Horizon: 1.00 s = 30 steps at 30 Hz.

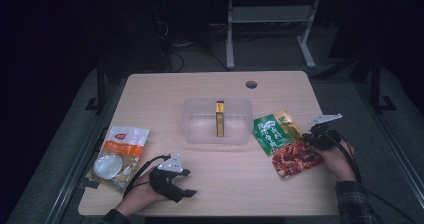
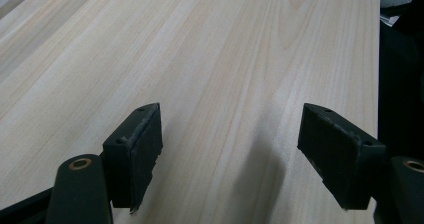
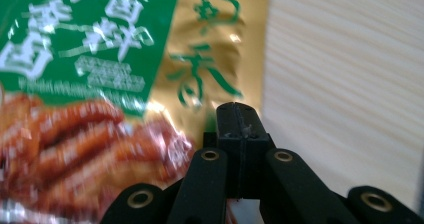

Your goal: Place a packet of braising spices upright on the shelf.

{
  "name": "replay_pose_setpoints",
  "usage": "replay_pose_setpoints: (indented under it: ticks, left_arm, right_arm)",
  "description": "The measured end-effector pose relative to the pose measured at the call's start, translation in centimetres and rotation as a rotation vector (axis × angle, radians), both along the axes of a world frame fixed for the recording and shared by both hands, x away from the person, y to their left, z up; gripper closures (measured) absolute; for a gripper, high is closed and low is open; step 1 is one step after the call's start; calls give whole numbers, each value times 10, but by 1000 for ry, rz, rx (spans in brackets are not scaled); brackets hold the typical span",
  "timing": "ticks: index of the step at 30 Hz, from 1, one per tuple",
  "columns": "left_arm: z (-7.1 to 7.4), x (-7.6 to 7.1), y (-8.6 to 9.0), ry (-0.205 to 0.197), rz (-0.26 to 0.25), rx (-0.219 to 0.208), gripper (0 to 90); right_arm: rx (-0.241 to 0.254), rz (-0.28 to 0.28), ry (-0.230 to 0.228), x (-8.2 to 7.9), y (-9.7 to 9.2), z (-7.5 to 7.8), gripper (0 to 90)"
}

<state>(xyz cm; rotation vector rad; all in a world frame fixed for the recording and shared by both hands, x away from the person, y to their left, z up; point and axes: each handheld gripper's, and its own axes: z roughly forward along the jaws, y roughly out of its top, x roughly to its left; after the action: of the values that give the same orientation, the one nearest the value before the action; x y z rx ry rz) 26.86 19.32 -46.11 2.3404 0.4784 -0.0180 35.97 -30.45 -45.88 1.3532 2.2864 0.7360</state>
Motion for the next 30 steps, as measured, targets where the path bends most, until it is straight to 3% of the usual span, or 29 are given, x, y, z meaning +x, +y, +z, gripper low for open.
replay_pose_setpoints:
  ticks: [8, 10, 16, 17, 21, 23, 26, 30]
  left_arm:
    - [-2, 0, -3, 6, -4, 3, 252]
    - [-2, 0, -3, 7, -4, 2, 252]
    - [-2, 0, -2, 6, 2, 3, 253]
    - [-2, 0, -2, 7, 3, 2, 253]
    - [-2, 0, -2, 5, 1, 4, 253]
    - [-2, 0, -2, 6, 1, 2, 253]
    - [-2, 0, -2, 6, 2, 4, 253]
    - [-2, 0, -2, 6, 2, 3, 253]
  right_arm:
    - [-1, 36, 55, -15, -11, 0, 900]
    - [-26, 68, 64, -19, -7, 1, 900]
    - [-43, 149, 91, -30, 5, 4, 900]
    - [-42, 194, 101, -36, 12, 4, 900]
    - [-29, 247, 112, -44, 21, 5, 900]
    - [16, 308, 127, -50, 31, 4, 900]
    - [23, 350, 132, -50, 42, 5, 900]
    - [19, 335, 92, -39, 45, 7, 900]
